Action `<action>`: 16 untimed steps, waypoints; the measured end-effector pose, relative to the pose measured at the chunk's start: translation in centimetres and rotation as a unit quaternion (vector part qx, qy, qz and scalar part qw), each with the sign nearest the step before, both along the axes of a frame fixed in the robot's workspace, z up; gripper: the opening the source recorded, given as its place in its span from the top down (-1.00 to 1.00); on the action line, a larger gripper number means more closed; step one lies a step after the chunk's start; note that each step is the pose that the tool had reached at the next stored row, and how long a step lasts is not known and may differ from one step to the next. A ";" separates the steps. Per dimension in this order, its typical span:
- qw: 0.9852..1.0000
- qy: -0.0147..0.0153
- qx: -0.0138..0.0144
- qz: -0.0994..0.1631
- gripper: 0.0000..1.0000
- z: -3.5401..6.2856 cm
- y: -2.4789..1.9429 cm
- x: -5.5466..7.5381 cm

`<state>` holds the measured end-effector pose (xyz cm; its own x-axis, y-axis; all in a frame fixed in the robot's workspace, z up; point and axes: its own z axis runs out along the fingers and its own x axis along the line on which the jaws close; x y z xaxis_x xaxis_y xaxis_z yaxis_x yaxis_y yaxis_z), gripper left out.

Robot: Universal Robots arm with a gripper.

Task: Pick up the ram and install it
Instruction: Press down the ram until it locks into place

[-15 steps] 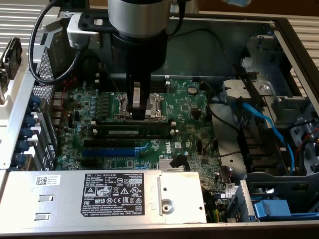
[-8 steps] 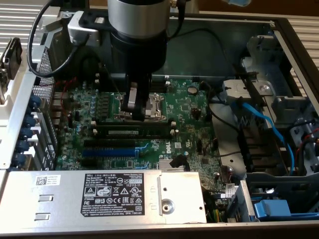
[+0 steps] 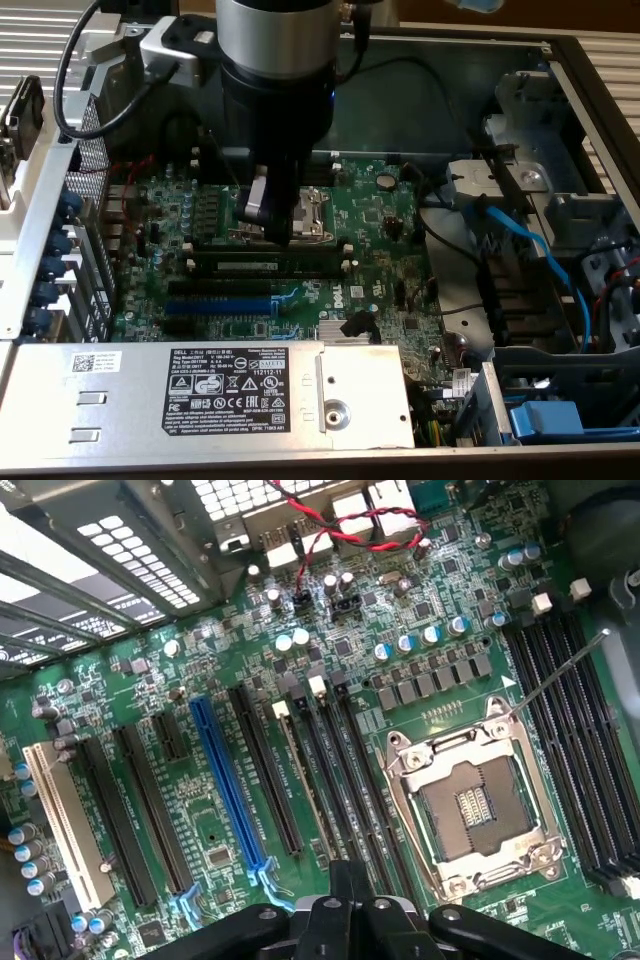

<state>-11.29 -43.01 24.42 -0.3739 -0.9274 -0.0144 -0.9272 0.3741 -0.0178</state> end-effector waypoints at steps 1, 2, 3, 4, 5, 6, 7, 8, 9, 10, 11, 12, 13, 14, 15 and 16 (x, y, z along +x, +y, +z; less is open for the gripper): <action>1.000 0.000 0.000 -0.008 0.80 0.00 0.00 0.0; 1.000 0.000 0.000 -0.016 0.80 0.00 0.00 0.0; 1.000 0.000 0.000 -0.023 0.80 -0.01 0.00 0.0; 1.000 0.000 0.000 -0.031 0.80 -0.01 0.00 0.0; 0.999 0.000 0.000 -0.038 0.80 -0.01 0.00 0.0; 0.999 0.000 0.000 -0.046 0.80 -0.01 0.00 0.0; 0.999 0.000 0.000 -0.053 0.80 -0.01 0.00 0.0; 0.998 0.000 0.000 -0.060 0.80 -0.01 0.00 0.0; 0.998 0.000 0.000 -0.068 0.80 0.00 0.00 0.0; 0.997 0.000 0.000 -0.075 0.80 0.00 0.00 0.0; 0.997 0.000 0.000 -0.082 0.80 -0.01 0.00 0.0; 0.996 0.000 0.000 -0.089 0.80 -0.01 0.00 0.0; 0.995 0.000 0.000 -0.096 0.80 -0.01 0.00 0.0; 0.995 0.000 0.000 -0.103 0.80 -0.01 0.00 0.0; 0.994 0.000 0.000 -0.110 0.80 0.00 0.00 0.0; 0.993 0.000 0.000 -0.117 0.80 -0.01 0.00 0.0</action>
<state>-11.30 -43.01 24.42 -0.5798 -0.8146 -0.0145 -0.8144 0.5800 -0.0177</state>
